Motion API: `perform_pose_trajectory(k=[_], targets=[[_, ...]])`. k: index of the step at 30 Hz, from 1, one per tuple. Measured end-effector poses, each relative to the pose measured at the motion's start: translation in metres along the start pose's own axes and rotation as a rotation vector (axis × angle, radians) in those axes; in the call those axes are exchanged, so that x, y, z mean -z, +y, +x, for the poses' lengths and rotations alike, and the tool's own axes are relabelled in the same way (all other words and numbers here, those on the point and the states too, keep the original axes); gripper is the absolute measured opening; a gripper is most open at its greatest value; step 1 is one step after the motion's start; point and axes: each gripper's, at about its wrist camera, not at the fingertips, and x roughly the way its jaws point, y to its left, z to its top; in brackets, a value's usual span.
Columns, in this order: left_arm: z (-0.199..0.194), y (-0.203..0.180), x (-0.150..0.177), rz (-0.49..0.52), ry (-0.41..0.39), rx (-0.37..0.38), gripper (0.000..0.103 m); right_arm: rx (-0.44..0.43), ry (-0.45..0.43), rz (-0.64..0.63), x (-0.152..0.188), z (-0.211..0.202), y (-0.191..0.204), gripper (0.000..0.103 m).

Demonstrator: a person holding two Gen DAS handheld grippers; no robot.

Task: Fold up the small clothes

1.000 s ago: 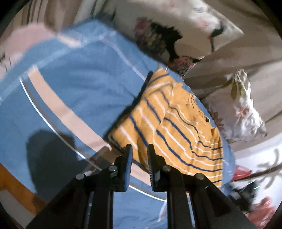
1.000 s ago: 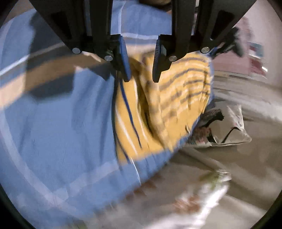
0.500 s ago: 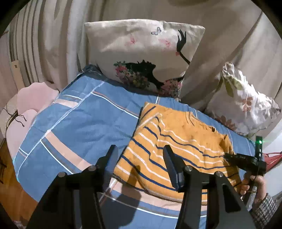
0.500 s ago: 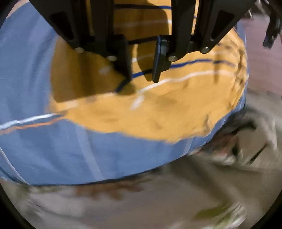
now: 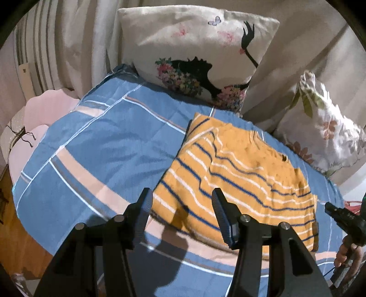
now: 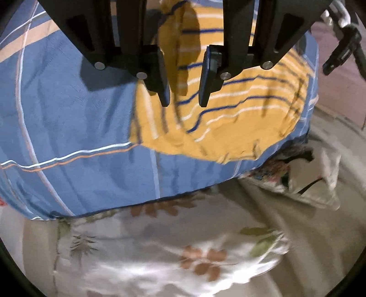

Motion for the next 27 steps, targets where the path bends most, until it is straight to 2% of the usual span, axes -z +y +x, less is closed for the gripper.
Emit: perform_pose_trajectory(k=[3, 8, 12, 17, 21, 24, 25, 26, 27], targets=[[0.006, 0.006, 0.003, -0.020, 0.039, 0.016, 0.053, -0.076, 0.054, -0.009, 0.010, 0.011, 0.018, 0.029], [0.033, 0.022, -0.002, -0.069, 0.097, 0.090, 0.053, -0.141, 0.133, -0.068, 0.020, 0.022, 0.060, 0.030], [0.061, 0.038, -0.012, -0.101, 0.144, 0.137, 0.053, -0.216, 0.188, -0.121, 0.018, 0.043, 0.114, 0.040], [0.090, 0.061, -0.030, -0.109, 0.200, 0.203, 0.053, -0.257, 0.262, -0.152, 0.009, 0.099, 0.191, 0.041], [0.110, 0.066, -0.033, -0.105, 0.263, 0.334, 0.054, -0.267, 0.339, -0.161, 0.003, 0.155, 0.253, 0.041], [0.123, 0.059, -0.024, -0.085, 0.321, 0.409, 0.053, -0.218, 0.386, -0.177, -0.001, 0.192, 0.283, 0.041], [0.124, 0.057, -0.021, -0.071, 0.317, 0.420, 0.050, -0.198, 0.398, -0.185, -0.001, 0.201, 0.289, 0.042], [0.125, 0.056, -0.021, -0.064, 0.319, 0.431, 0.031, -0.173, 0.412, -0.195, 0.000, 0.210, 0.296, 0.043], [0.130, 0.056, -0.019, -0.072, 0.346, 0.460, 0.021, -0.142, 0.427, -0.206, 0.002, 0.220, 0.303, 0.044]])
